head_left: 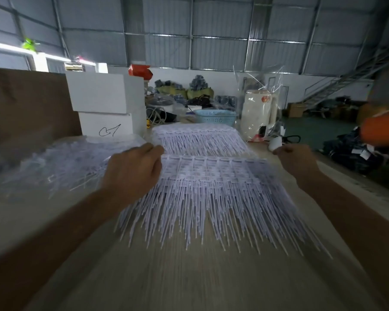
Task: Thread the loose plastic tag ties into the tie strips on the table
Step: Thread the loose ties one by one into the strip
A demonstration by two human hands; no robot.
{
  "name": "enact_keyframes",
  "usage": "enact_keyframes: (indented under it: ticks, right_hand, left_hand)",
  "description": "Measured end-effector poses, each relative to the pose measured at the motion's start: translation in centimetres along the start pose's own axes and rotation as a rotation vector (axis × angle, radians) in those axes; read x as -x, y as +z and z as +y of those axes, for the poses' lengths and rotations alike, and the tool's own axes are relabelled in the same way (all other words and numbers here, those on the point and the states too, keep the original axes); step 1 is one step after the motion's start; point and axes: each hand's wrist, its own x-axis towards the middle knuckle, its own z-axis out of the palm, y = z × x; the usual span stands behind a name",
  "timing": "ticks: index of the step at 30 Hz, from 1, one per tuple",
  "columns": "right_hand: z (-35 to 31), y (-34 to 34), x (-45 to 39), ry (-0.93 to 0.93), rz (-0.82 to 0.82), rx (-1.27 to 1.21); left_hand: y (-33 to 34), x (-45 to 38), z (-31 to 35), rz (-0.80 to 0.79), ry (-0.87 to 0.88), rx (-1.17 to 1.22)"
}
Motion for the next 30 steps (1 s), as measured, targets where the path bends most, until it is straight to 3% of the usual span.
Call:
enact_keyframes:
  ticks: [3,5,9,12,17,22,30]
  right_hand:
    - [-1.3,1.9,-1.7,-0.208,-0.153,0.078]
    - [-1.7,3.9,-3.1,-0.311,-0.309,0.255]
    - [-1.0,6.7,-5.1,-0.332,-0.63,0.672]
    - [-0.5,7.2,-5.8,-0.44,-0.605,0.708]
    - [-0.6,7.0,-5.9,-0.616,-0.467,0.786]
    - [-2.2,5.6,-5.7,-0.617,-0.397,0.69]
    - [-7.2,-2.5,-1.8,-0.541,-0.307,0.135]
  left_hand:
    - [2.3,-4.9,0.9,-0.117,0.03,0.105]
    - [4.8,-8.1,1.2,-0.25,0.005,0.123]
    - [10.0,-10.8,0.7,-0.589,-0.054,0.222]
    - [12.4,-10.1,-0.3,-0.729,-0.055,0.405]
    - [12.9,-9.8,-1.3,-0.569,0.011,0.43]
    - [11.0,-11.2,-1.5,-0.431,0.006,0.427]
    - [0.9,-12.3,-0.8,-0.177,-0.017,0.623]
